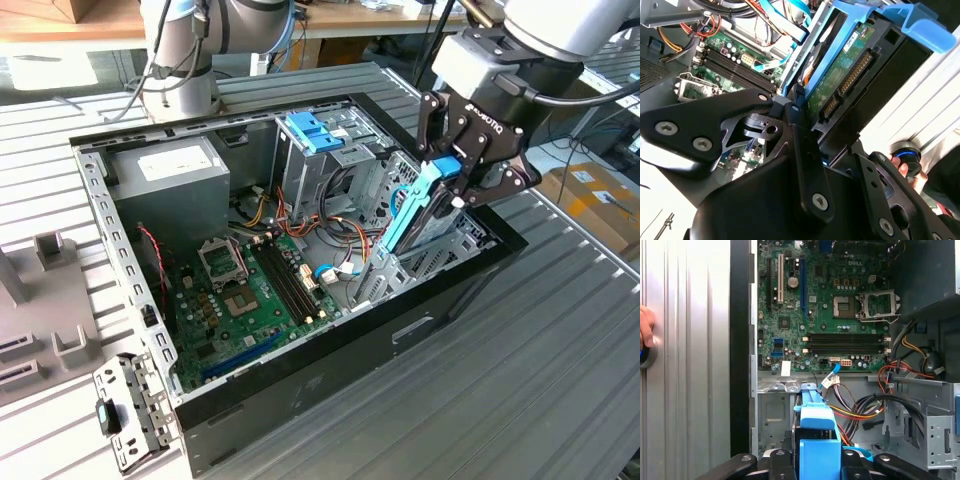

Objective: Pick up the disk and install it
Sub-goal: 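Insert the disk into the insertion slot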

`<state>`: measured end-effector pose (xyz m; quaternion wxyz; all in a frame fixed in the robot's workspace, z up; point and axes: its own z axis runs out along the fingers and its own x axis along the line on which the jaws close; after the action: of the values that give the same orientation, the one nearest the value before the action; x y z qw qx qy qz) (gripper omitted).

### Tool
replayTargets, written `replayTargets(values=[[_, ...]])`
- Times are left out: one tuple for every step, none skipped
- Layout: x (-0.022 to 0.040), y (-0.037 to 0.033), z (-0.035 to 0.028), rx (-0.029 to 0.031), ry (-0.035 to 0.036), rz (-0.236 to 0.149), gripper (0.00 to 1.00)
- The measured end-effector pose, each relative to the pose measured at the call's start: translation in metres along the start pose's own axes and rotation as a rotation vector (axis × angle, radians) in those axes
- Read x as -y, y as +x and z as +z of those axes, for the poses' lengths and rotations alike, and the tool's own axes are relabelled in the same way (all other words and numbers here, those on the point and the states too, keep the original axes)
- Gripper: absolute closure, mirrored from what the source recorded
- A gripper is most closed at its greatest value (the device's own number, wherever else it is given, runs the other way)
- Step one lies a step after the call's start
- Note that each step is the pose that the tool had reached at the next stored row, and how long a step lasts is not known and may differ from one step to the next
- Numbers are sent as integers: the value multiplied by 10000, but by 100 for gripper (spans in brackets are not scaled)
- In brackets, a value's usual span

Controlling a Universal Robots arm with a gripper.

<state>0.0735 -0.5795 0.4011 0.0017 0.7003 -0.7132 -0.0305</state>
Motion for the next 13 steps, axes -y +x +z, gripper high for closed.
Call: replayTargets(values=[[-1,0,7,0,0,0,64],[0,1,16,0,0,0,64],[0,1,23,0,0,0,64],[0,1,33,0,0,0,64],[0,2,40,-1,0,0,64],[1,2,51,0,0,0,64],[1,2,57,0,0,0,64],[2,3,68,-1,0,0,64],[2,3,74,-1,0,0,64],[2,3,84,-1,0,0,64],[3,4,94,0,0,0,64],[3,4,98,-1,0,1,64],[3,4,104,-1,0,0,64]])
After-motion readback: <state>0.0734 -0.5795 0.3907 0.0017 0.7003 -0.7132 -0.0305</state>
